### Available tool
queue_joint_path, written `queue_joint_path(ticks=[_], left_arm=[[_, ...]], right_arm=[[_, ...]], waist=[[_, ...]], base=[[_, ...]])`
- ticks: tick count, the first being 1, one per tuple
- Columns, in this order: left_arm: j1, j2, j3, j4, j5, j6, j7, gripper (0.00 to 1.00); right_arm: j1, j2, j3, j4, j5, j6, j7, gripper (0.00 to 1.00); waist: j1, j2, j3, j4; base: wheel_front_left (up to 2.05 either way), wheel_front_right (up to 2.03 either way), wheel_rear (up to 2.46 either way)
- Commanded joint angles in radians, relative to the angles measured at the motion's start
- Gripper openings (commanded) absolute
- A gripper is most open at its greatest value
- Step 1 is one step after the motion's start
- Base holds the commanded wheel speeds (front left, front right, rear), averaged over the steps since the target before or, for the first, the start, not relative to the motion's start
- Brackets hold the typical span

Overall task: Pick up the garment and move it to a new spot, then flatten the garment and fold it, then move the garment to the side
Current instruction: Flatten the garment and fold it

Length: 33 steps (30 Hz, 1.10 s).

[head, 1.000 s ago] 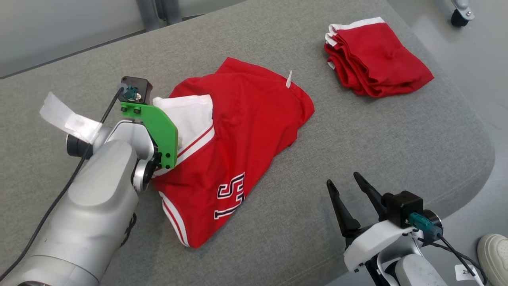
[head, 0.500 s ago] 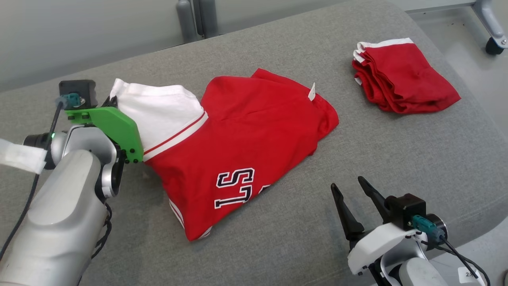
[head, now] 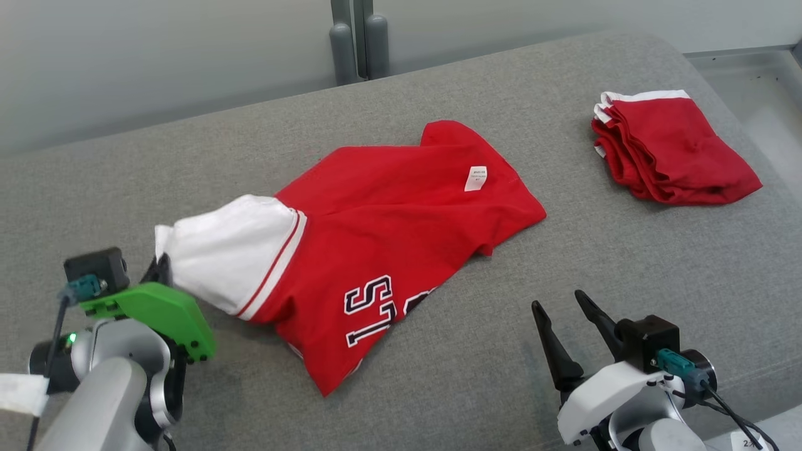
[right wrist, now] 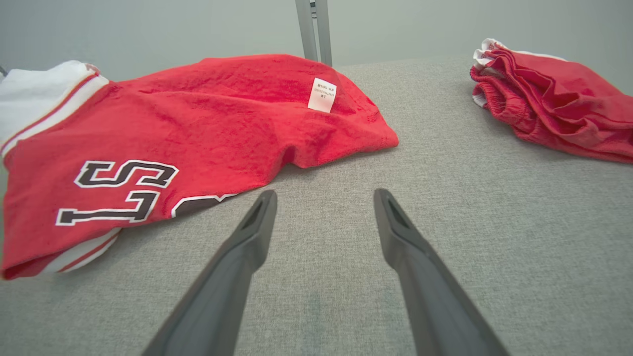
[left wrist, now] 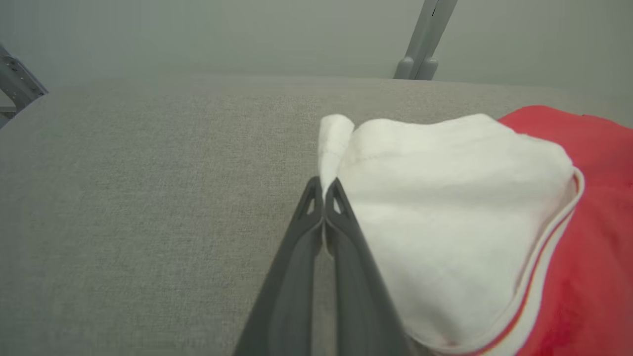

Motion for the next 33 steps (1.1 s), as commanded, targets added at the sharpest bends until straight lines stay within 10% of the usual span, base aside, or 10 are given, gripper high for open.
queue_joint_path(ticks=[1,5,8,24,33], left_arm=[[0.038,0.004,0.005,-0.015,-0.002,0.009,-0.013,0.00],[0.089,-0.003,0.001,-0.028,-0.014,0.010,-0.027,0.18],[0.124,-0.016,0.001,-0.023,-0.024,0.012,-0.046,1.00],[0.266,-0.062,0.068,-0.101,-0.001,-0.053,-0.342,1.00],[0.371,-0.136,0.205,-0.271,0.196,-0.151,-0.360,1.00]], right_arm=[[0.015,-0.001,0.004,-0.007,-0.008,-0.001,0.005,1.00],[0.014,-0.001,0.008,-0.008,-0.011,-0.001,0.010,1.00],[0.017,-0.001,0.011,-0.010,-0.011,-0.001,0.015,1.00],[0.022,-0.001,-0.043,-0.022,0.012,-0.001,0.007,1.00],[-0.010,-0.001,-0.111,-0.005,0.044,-0.001,-0.032,1.00]], waist=[[0.0000,0.0000,-0.009,0.008],[0.0000,0.0000,-0.017,0.010],[0.0000,0.0000,-0.025,0.013],[0.0000,0.0000,-0.071,0.057],[0.0000,0.0000,-0.089,0.113]], base=[[0.00,0.00,0.00],[0.00,0.00,0.00],[0.00,0.00,0.00],[0.00,0.00,0.00],[0.00,0.00,0.00]])
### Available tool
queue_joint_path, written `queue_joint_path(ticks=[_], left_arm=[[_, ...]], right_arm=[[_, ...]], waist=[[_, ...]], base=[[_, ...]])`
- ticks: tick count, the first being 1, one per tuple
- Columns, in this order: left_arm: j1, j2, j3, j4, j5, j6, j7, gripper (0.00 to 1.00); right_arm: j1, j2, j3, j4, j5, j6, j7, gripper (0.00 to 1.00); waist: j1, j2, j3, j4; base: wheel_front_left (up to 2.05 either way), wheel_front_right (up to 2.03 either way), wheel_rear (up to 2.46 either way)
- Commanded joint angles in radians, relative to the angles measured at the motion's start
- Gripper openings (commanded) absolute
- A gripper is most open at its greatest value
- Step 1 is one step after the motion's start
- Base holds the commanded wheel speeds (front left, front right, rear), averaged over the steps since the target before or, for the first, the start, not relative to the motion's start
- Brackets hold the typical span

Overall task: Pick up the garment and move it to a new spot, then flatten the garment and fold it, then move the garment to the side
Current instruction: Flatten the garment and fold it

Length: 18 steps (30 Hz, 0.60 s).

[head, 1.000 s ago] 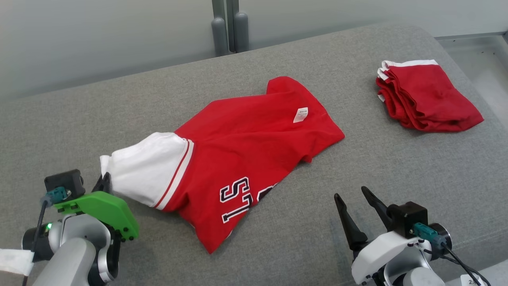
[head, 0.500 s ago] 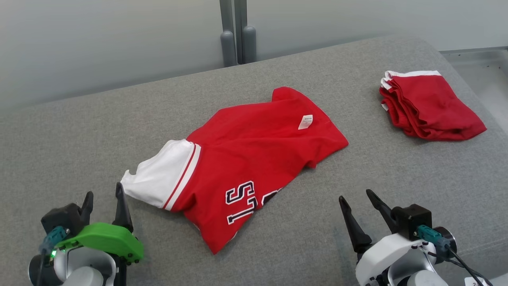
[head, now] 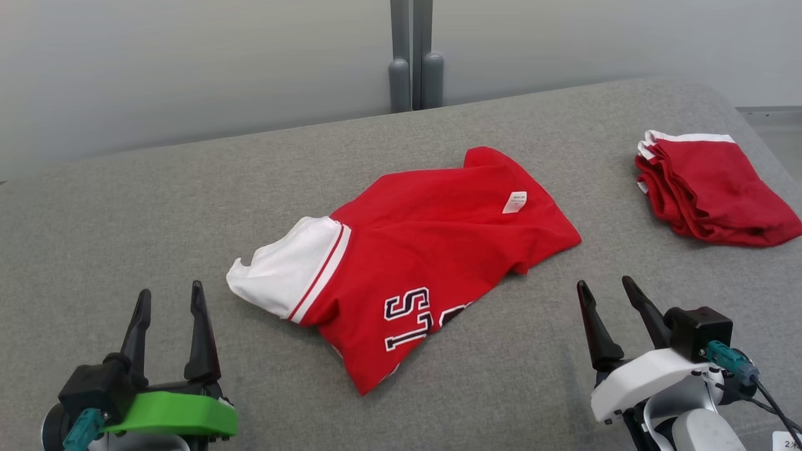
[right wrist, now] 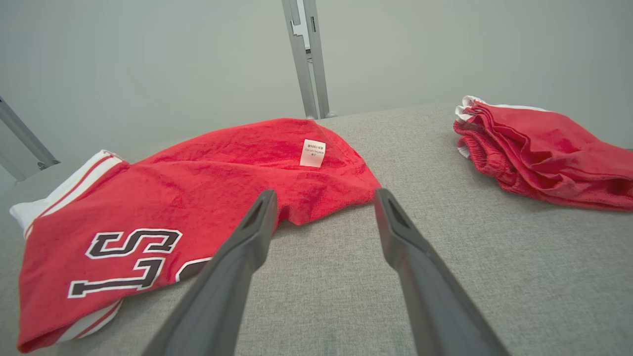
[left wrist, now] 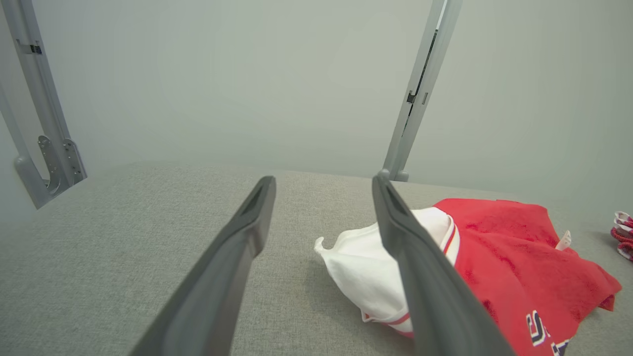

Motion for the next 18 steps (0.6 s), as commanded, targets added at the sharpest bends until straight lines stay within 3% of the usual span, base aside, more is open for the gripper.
queue_joint_path(ticks=[1,9,14,18], left_arm=[[0.035,-0.016,0.022,-0.031,0.062,-0.030,-0.003,1.00],[0.126,-0.087,0.087,-0.031,0.185,-0.129,-0.001,1.00],[0.153,-0.096,0.087,-0.018,0.217,-0.188,-0.002,1.00],[0.179,-0.102,0.100,0.019,0.241,-0.197,-0.002,1.00]], right_arm=[[-0.014,-0.001,-0.008,0.010,0.014,-0.001,-0.012,1.00],[-0.008,-0.001,-0.033,0.059,0.014,-0.001,-0.033,1.00],[-0.004,-0.001,-0.029,0.071,-0.003,-0.001,-0.046,1.00],[0.001,-0.001,-0.009,0.082,-0.017,-0.001,-0.065,1.00]], waist=[[0.0000,0.0000,-0.012,0.025],[0.0000,0.0000,-0.046,0.089],[0.0000,0.0000,-0.062,0.104],[0.0000,0.0000,-0.077,0.111]], base=[[0.00,0.00,0.00],[0.00,0.00,0.00],[0.00,0.00,0.00],[0.00,0.00,0.00]])
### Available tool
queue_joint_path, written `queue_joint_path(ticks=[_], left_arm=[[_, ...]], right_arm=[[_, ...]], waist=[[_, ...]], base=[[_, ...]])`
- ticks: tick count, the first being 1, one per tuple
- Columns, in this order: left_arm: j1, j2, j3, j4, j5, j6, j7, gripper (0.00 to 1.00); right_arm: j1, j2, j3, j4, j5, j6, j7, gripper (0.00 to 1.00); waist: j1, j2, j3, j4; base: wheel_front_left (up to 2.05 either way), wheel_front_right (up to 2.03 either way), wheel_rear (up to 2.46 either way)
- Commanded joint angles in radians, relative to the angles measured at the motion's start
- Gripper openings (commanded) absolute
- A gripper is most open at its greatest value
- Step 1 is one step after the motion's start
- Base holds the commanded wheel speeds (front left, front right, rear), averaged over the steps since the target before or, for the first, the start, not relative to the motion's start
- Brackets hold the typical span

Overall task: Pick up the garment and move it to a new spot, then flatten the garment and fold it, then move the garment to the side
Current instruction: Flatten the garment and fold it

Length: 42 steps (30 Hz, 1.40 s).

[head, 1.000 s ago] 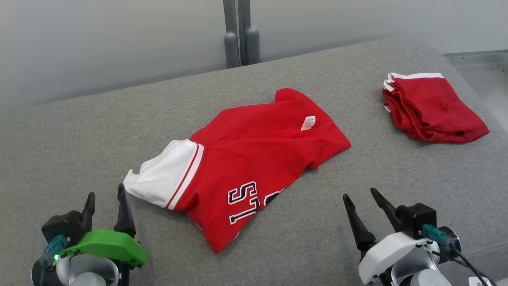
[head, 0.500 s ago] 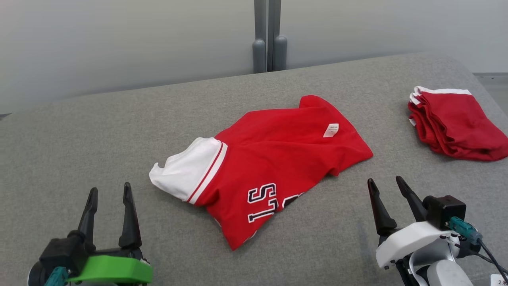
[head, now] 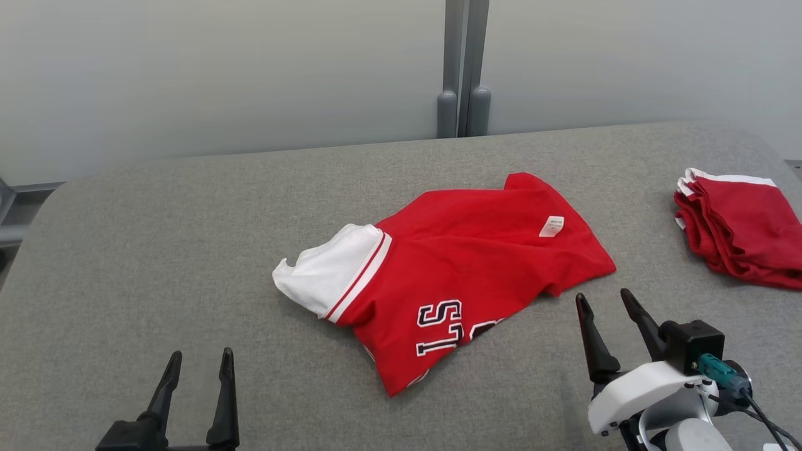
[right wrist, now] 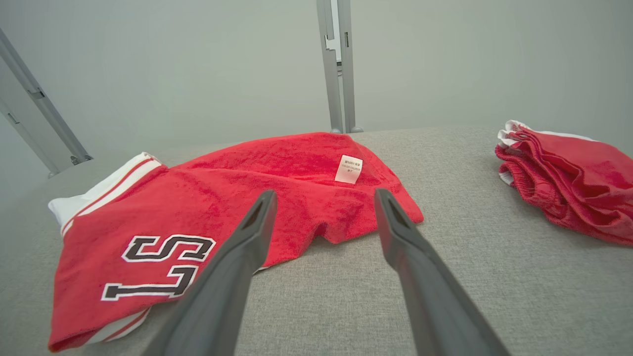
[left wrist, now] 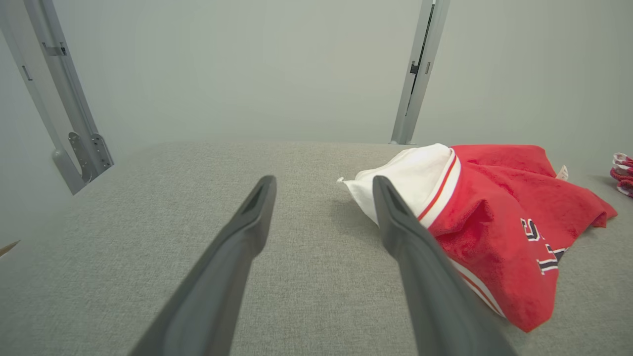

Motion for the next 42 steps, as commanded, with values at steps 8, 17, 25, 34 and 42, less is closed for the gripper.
queue_joint_path(ticks=[8,17,25,34,42], left_arm=[[0.040,-0.004,0.047,0.043,0.009,0.017,0.000,1.00],[0.043,-0.001,0.056,0.070,-0.001,-0.001,0.000,1.00],[0.045,-0.010,0.052,0.062,0.014,-0.001,0.000,1.00],[0.026,-0.007,0.040,0.074,0.017,-0.008,0.000,1.00],[-0.068,0.023,0.018,0.075,0.005,-0.040,0.077,1.00]], right_arm=[[0.019,-0.001,0.044,0.016,-0.012,-0.001,-0.034,1.00],[0.022,-0.001,0.065,0.033,-0.020,-0.001,-0.030,1.00],[0.021,-0.001,0.063,0.030,-0.013,-0.001,-0.022,1.00],[0.020,-0.001,0.071,0.027,-0.003,-0.001,-0.013,1.00],[-0.021,-0.015,0.059,0.016,-0.025,-0.001,0.127,1.00]], waist=[[0.0000,-0.0001,-0.028,0.020],[0.0000,-0.0001,-0.039,0.042],[0.0000,-0.0001,-0.035,0.045],[0.0000,-0.0001,-0.032,0.042],[0.0000,-0.0001,-0.008,0.052]], base=[[0.00,0.00,0.00],[0.00,0.00,0.00],[0.00,0.00,0.00],[0.00,0.00,0.00],[0.00,0.00,0.00]])
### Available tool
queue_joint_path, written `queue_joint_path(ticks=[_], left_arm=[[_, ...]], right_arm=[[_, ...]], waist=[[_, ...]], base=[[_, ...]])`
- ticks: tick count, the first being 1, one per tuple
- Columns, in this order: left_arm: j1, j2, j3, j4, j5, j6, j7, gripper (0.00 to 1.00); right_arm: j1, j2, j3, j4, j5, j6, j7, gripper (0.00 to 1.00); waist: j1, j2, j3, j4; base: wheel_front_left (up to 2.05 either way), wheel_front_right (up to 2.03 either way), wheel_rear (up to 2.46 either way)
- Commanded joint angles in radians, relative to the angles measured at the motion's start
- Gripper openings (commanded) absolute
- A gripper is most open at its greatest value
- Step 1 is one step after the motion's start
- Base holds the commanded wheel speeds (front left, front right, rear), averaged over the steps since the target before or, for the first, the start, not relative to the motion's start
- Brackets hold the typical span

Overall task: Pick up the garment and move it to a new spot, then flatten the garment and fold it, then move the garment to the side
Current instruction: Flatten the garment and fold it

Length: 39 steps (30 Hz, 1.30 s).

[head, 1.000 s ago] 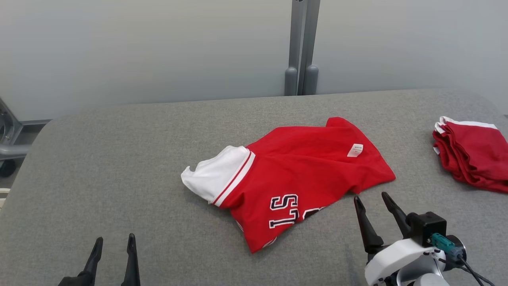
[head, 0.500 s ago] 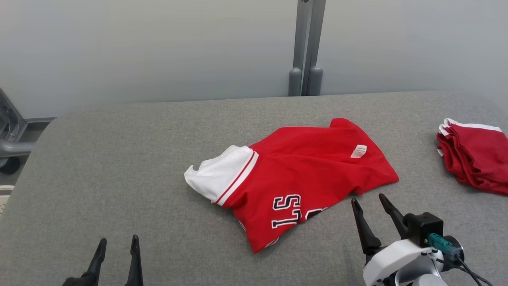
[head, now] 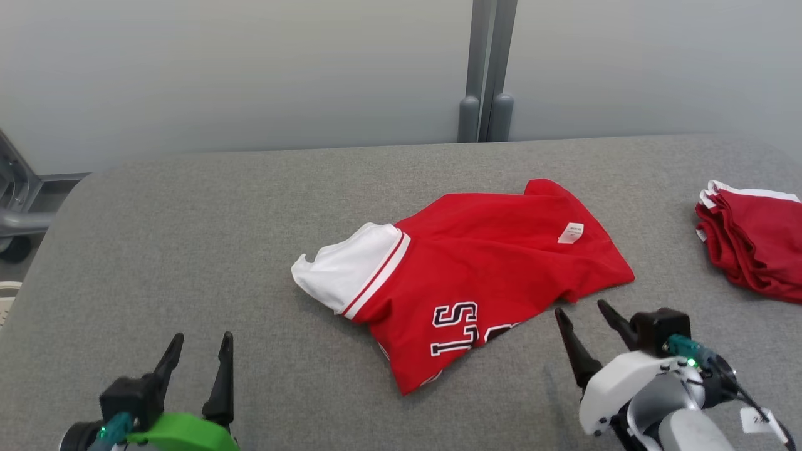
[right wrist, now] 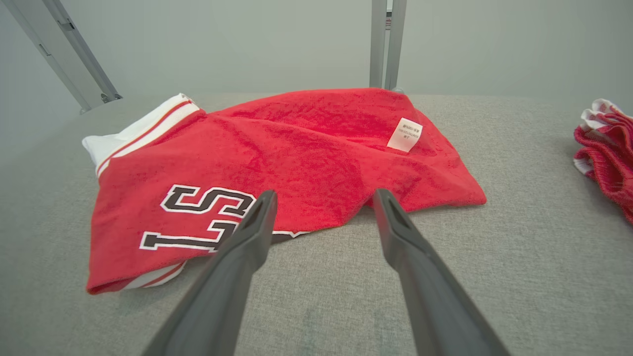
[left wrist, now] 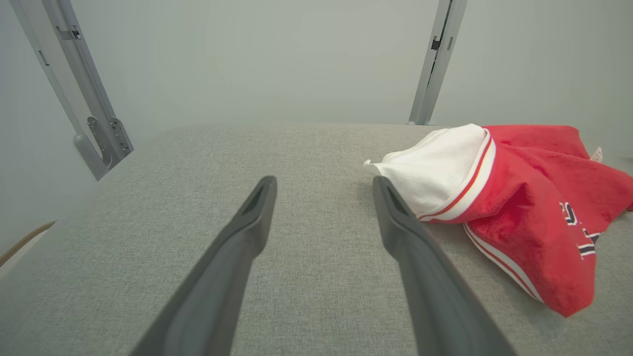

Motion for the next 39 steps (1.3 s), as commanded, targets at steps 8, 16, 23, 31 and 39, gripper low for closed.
queue_joint_path(ticks=[8,16,23,31,39], left_arm=[[-0.286,0.027,-0.083,0.037,-0.036,-0.055,0.336,1.00],[-0.586,0.005,-0.181,0.171,-0.040,-0.081,0.618,1.00],[-0.745,0.022,-0.221,0.269,-0.021,-0.076,0.787,1.00],[-0.817,0.006,-0.212,0.284,-0.063,-0.045,0.934,1.00],[-0.799,-0.008,-0.217,0.252,-0.090,-0.023,1.004,0.00]], right_arm=[[-0.154,-0.130,-0.030,-0.082,-0.008,-0.001,0.368,1.00],[-0.359,-0.297,0.042,-0.113,0.032,-0.001,0.572,1.00],[-0.498,-0.401,0.156,-0.104,0.063,-0.001,0.594,1.00],[-0.585,-0.449,0.203,-0.069,0.094,-0.001,0.576,1.00],[-0.608,-0.458,0.208,-0.056,0.109,-0.001,0.565,1.00]], waist=[[0.0000,0.0000,0.127,0.011],[0.0000,0.0000,0.272,-0.003],[0.0000,0.0000,0.366,-0.021],[0.0000,0.0000,0.403,-0.016],[0.0000,0.0000,0.419,-0.015]], base=[[0.00,0.00,0.00],[0.00,0.00,0.00],[0.00,0.00,0.00],[0.00,0.00,0.00],[0.00,0.00,0.00]])
